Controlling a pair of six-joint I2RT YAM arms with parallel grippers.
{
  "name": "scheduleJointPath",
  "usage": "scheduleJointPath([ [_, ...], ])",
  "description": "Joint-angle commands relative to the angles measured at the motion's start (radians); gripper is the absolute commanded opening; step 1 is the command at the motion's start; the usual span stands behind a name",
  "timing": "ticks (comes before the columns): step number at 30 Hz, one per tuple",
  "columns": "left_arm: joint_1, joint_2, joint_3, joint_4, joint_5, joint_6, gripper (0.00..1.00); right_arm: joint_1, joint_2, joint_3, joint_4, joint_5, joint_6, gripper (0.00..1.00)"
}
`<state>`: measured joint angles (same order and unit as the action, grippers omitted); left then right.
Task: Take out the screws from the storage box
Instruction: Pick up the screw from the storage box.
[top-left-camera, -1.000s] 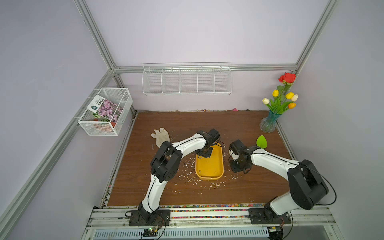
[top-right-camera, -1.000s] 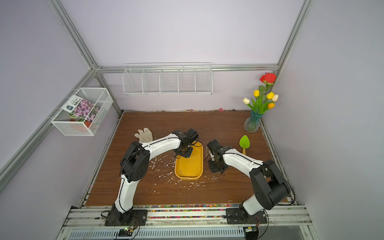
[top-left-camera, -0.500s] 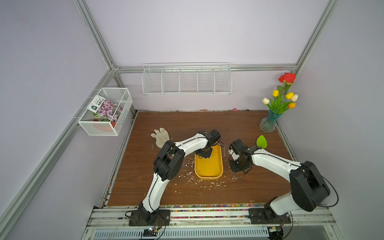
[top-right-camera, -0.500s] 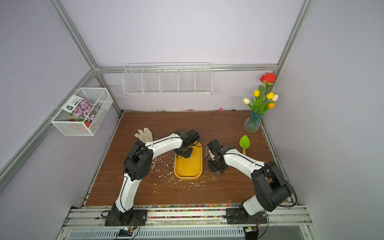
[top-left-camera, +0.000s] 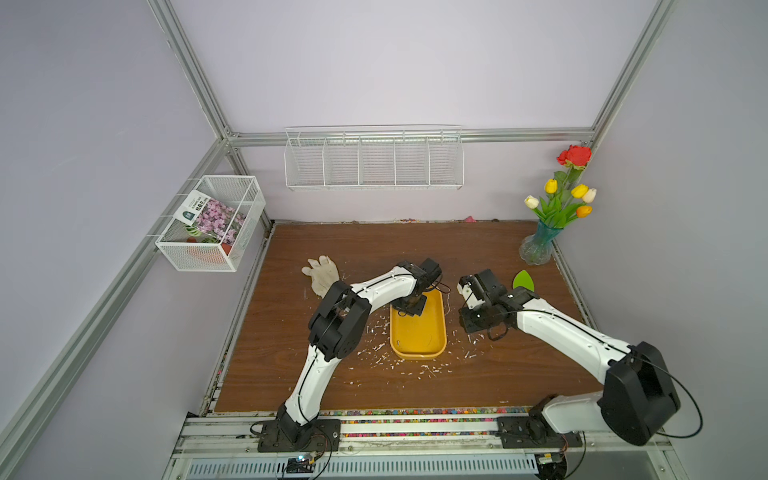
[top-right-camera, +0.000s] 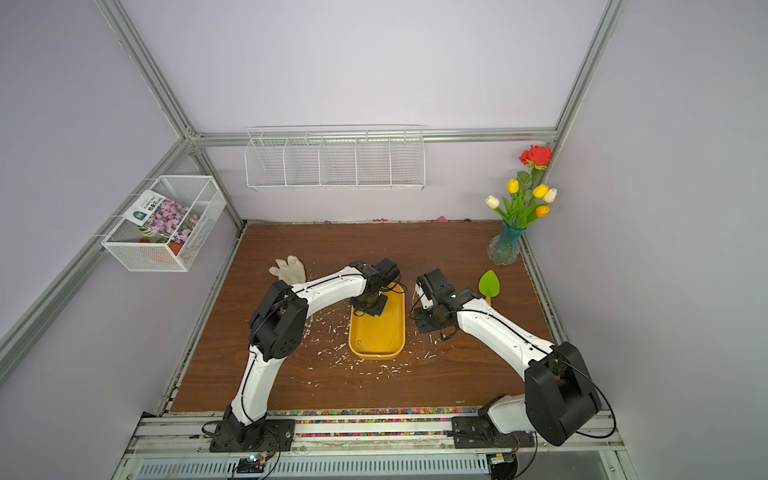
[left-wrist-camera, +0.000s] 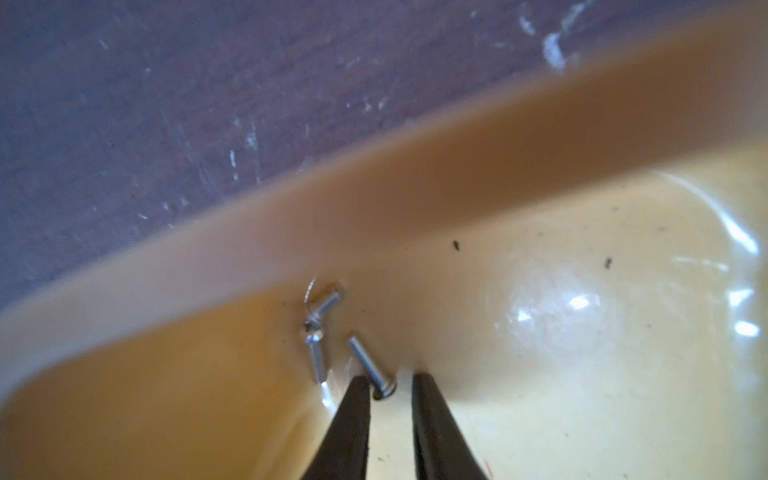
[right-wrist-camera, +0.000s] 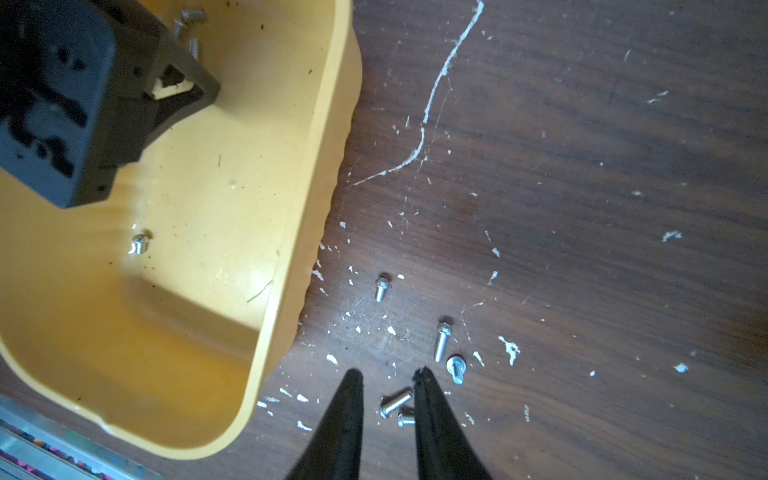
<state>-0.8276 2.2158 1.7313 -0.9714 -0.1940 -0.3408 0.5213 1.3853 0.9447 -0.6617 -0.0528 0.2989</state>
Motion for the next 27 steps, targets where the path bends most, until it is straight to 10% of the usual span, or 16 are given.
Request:
scheduleJointPath([
  [1, -0.006, 0.053, 0.013, -0.011, 0.022, -0.007, 0.29, -0.003, -0.021, 0.011, -0.010, -0.019, -0.003, 0.27],
  [27, -0.004, -0.086, 0.038, -0.028, 0.046, -0.010, 0.00, -0.002, -0.023, 0.069, -0.014, -0.081, -0.060, 0.27],
])
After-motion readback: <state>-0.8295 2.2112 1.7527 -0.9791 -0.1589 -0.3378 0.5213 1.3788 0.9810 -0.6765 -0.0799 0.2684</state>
